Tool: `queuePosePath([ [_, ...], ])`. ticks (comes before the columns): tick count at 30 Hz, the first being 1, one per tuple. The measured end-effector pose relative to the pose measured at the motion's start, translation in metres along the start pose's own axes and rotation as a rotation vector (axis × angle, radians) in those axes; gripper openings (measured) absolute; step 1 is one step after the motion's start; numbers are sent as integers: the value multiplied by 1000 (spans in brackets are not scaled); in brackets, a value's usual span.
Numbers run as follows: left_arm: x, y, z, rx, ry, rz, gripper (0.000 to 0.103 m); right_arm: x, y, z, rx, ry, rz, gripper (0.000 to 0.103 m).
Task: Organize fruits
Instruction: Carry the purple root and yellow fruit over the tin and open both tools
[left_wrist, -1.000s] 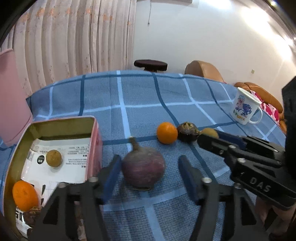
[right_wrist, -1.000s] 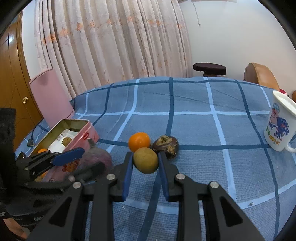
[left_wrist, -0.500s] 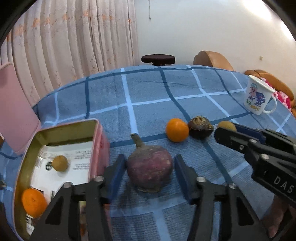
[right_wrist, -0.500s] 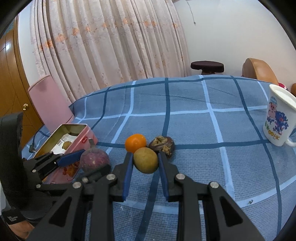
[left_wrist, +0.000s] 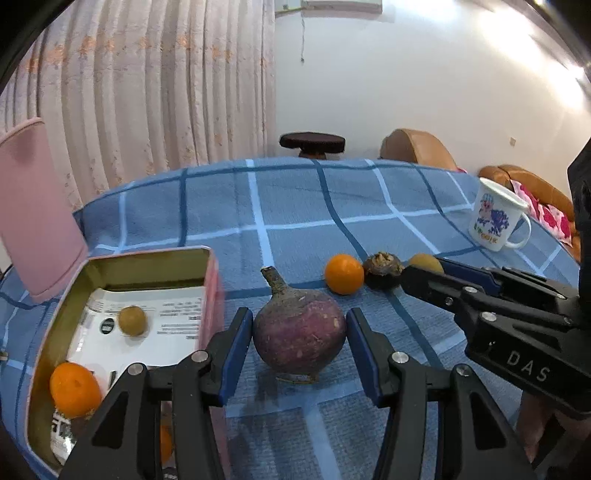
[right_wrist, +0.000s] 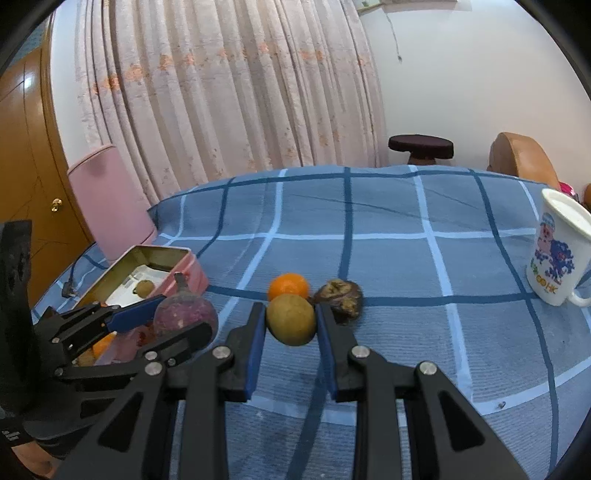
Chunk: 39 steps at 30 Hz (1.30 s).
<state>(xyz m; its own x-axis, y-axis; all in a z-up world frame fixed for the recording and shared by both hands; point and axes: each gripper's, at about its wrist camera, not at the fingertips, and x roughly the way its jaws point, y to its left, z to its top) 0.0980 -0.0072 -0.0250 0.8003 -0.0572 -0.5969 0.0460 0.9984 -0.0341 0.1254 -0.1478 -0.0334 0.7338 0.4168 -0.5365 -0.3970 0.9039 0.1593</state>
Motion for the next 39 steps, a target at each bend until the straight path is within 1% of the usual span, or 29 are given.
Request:
queuePosePath([
  [3, -9, 6, 0, -20, -28, 11, 54, -3, 9, 4, -14, -10, 14, 30],
  [9, -30, 27, -2, -58, -74, 61, 54, -6, 37, 18, -61, -36, 62, 30],
  [16, -48, 59, -4, -113, -91, 100, 54, 8, 75, 23, -107, -14, 136, 30],
  [18, -50, 69, -6, -124, -88, 121, 54, 13, 82, 23, -112, -6, 155, 30],
  [26, -52, 100, -12, -178, -79, 156, 54, 29, 114, 18, -161, 23, 191, 30],
  [34, -50, 117, -17, -212, -58, 183, 54, 38, 125, 17, -175, 42, 206, 30],
  [39, -49, 126, -21, -233, -40, 189, 54, 47, 133, 11, -191, 76, 229, 30],
])
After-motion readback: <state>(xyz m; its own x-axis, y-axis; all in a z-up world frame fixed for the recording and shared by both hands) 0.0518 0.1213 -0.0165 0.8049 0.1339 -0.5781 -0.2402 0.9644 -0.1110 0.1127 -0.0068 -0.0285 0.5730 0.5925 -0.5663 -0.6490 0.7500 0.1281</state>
